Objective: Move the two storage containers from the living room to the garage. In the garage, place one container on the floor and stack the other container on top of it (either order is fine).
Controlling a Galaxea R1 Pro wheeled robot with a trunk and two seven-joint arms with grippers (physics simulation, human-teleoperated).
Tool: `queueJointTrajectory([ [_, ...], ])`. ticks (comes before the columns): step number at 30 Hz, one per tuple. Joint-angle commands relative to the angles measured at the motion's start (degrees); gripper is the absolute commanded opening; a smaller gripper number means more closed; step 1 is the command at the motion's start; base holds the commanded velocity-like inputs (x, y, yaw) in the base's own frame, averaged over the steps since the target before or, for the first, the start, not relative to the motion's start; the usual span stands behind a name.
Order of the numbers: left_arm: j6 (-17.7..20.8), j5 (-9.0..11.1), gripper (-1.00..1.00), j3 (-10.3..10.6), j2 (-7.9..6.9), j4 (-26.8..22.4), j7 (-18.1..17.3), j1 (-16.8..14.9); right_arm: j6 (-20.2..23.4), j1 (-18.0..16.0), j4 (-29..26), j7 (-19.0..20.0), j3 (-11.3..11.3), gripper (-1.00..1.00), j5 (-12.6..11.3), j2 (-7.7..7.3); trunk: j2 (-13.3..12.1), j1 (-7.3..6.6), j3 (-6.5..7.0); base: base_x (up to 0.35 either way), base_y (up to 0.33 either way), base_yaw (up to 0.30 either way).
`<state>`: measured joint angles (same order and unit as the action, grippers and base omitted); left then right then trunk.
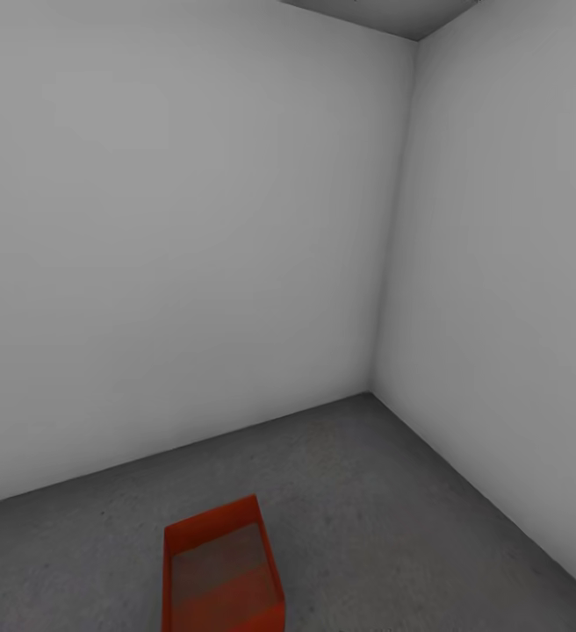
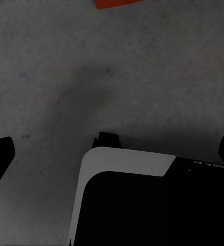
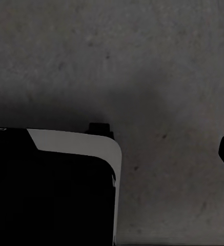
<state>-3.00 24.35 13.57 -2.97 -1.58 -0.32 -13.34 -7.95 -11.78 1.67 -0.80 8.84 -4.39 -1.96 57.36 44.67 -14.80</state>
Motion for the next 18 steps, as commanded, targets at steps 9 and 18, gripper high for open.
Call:
queueJointTrajectory([
  [9,-0.2,0.5,1.0,0.5,-0.01,0.0,0.0,0.0,-0.3,-0.1,0.2,-0.1,0.5,1.0,-0.4,0.04,0.0,0.0,-0.07,0.0,0.0,-0.3],
  [18,-0.2,0.5,1.0,0.5,-0.01,0.0,0.0,0.0,-0.3,-0.1,0.2,-0.1,0.5,1.0,-0.4,0.03,0.0,0.0,-0.07,0.0,0.0,-0.3],
])
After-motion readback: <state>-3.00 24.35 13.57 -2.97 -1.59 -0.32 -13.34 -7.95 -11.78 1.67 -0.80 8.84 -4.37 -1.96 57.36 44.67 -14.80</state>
